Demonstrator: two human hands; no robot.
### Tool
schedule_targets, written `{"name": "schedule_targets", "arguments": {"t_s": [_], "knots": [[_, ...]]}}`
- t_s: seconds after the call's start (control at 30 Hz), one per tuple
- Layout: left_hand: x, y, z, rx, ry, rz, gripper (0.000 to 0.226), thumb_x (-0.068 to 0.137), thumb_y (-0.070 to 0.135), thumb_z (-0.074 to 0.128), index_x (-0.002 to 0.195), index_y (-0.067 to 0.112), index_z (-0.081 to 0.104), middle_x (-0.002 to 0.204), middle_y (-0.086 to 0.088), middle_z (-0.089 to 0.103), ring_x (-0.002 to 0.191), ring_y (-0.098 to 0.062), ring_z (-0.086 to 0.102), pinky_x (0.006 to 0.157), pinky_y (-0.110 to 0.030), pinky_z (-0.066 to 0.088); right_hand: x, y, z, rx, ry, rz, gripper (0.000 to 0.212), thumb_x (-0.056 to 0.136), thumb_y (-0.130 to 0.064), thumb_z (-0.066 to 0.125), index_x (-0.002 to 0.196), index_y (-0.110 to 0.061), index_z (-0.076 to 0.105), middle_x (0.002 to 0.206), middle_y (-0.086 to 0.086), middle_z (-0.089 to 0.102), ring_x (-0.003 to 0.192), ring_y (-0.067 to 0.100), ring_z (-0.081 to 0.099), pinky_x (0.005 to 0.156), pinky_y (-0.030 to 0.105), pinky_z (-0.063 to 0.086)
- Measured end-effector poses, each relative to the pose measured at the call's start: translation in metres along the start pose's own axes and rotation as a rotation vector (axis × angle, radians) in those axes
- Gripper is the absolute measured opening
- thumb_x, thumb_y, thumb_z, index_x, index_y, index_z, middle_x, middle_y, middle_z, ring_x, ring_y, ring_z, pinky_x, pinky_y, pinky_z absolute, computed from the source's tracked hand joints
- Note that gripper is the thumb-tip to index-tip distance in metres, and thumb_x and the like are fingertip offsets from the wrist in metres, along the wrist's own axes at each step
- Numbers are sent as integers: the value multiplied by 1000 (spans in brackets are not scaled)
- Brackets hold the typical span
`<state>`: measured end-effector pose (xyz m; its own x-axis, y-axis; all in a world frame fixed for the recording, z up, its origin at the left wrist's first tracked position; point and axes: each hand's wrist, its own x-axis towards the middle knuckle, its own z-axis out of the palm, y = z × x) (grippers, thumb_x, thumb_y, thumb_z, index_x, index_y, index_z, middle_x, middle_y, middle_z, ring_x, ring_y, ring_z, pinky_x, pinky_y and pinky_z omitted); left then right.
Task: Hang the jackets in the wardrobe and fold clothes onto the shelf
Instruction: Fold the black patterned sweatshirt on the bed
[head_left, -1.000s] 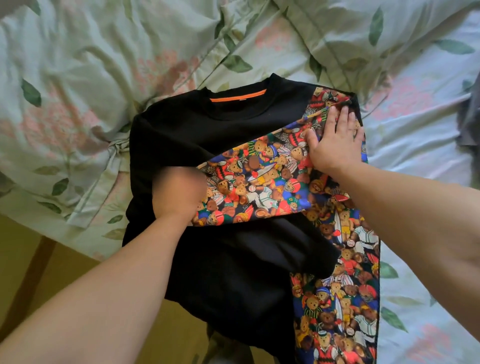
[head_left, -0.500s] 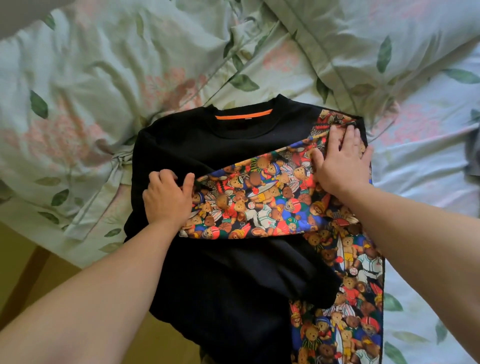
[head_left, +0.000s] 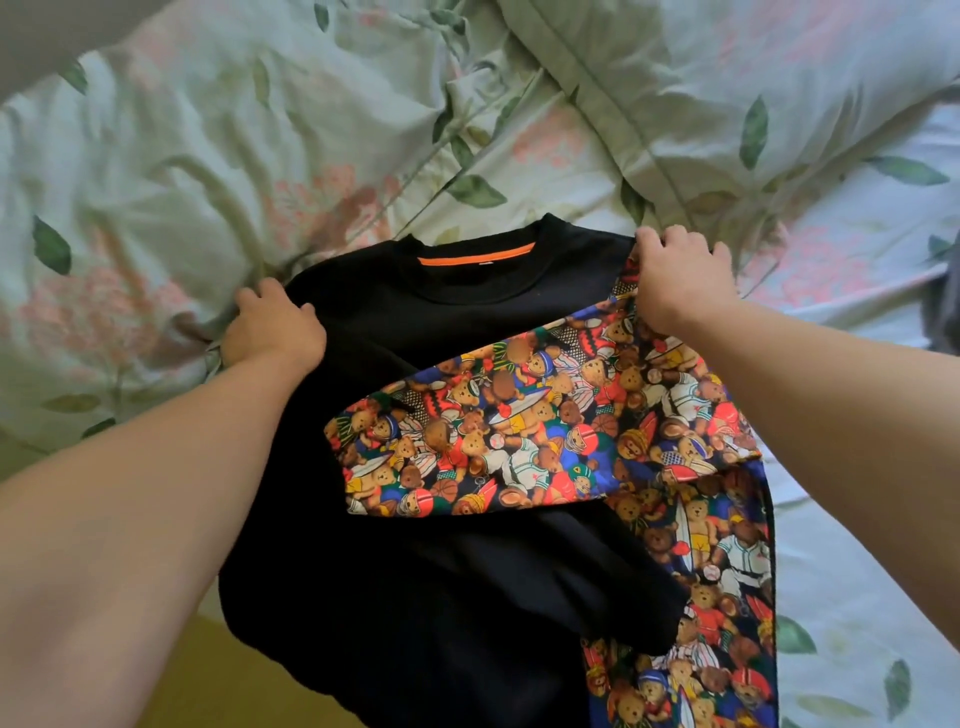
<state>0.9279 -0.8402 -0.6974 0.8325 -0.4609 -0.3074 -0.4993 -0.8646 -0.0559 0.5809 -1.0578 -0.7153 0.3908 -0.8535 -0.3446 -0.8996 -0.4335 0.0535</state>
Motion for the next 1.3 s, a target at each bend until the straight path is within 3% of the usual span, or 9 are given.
{"name": "schedule_targets", "arguments": {"t_s": [0.27, 0.47, 0.63, 0.7, 0.77, 0.9, 1.0, 1.1, 1.3], "knots": [[27, 4, -24, -28, -115, -36, 33, 86, 16, 55, 114, -1, 63, 122, -26, 65, 113, -43, 63, 92, -43, 52, -2, 8, -5, -101, 7, 173, 41, 83, -17, 56, 123, -8, 53, 125, 17, 49, 120, 36, 41, 94, 45, 36], [23, -1, -37, -101, -168, -90, 12, 83, 3, 58, 76, -1, 66, 65, -16, 68, 62, -27, 65, 62, -33, 52, 0, 11, -11, 27, -31, 215, 40, 89, -18, 59, 127, -6, 50, 127, 19, 47, 123, 39, 42, 90, 46, 42], [35, -1, -33, -368, -230, -265, 13, 96, -6, 49, 85, -4, 55, 61, -23, 63, 32, -26, 59, 30, -33, 48, 4, 12, -13, 169, -87, 248, 36, 85, 1, 54, 121, 1, 51, 123, 24, 41, 116, 46, 44, 92, 53, 48], [42, -4, -33, -420, -210, -265, 15, 99, -7, 44, 89, 0, 54, 52, -22, 60, 41, -31, 64, 41, -38, 54, 7, 13, -13, 210, -86, 261, 33, 84, 2, 54, 117, 1, 54, 122, 24, 42, 115, 47, 46, 94, 54, 49], [46, -10, -32, -489, -159, -254, 20, 99, -4, 40, 101, 9, 55, 69, -25, 60, 60, -38, 68, 51, -39, 55, 8, 13, -14, 265, -80, 258, 29, 79, 3, 58, 107, -1, 58, 118, 24, 49, 111, 48, 50, 92, 52, 52], [47, -18, -34, -578, -234, -216, 27, 98, -1, 40, 112, 15, 55, 94, -21, 62, 59, -32, 66, 36, -28, 51, 6, 13, -17, 368, -38, 266, 23, 69, 7, 60, 88, -5, 62, 99, 23, 63, 98, 43, 57, 80, 44, 56], [43, -18, -43, -593, -257, -173, 18, 83, -1, 54, 97, 7, 62, 85, -17, 66, 63, -30, 67, 57, -32, 57, 4, 16, -24, 394, 12, 269, 27, 68, 6, 64, 92, -7, 65, 100, 22, 63, 98, 43, 57, 82, 45, 56], [38, -17, -66, -548, -126, -144, 10, 69, 4, 60, 74, 11, 65, 67, -12, 68, 60, -27, 67, 61, -29, 57, 2, 16, -39, 391, 86, 291, 33, 71, 3, 68, 102, -8, 65, 109, 21, 58, 107, 44, 54, 89, 46, 52], [44, -4, -106, -566, 13, -92, 25, 57, 17, 60, 79, 15, 73, 75, -8, 74, 75, -27, 73, 83, -41, 62, 0, 27, -78, 426, 203, 370, 26, 84, -4, 55, 107, -8, 65, 114, 22, 55, 112, 45, 52, 97, 52, 50]]}}
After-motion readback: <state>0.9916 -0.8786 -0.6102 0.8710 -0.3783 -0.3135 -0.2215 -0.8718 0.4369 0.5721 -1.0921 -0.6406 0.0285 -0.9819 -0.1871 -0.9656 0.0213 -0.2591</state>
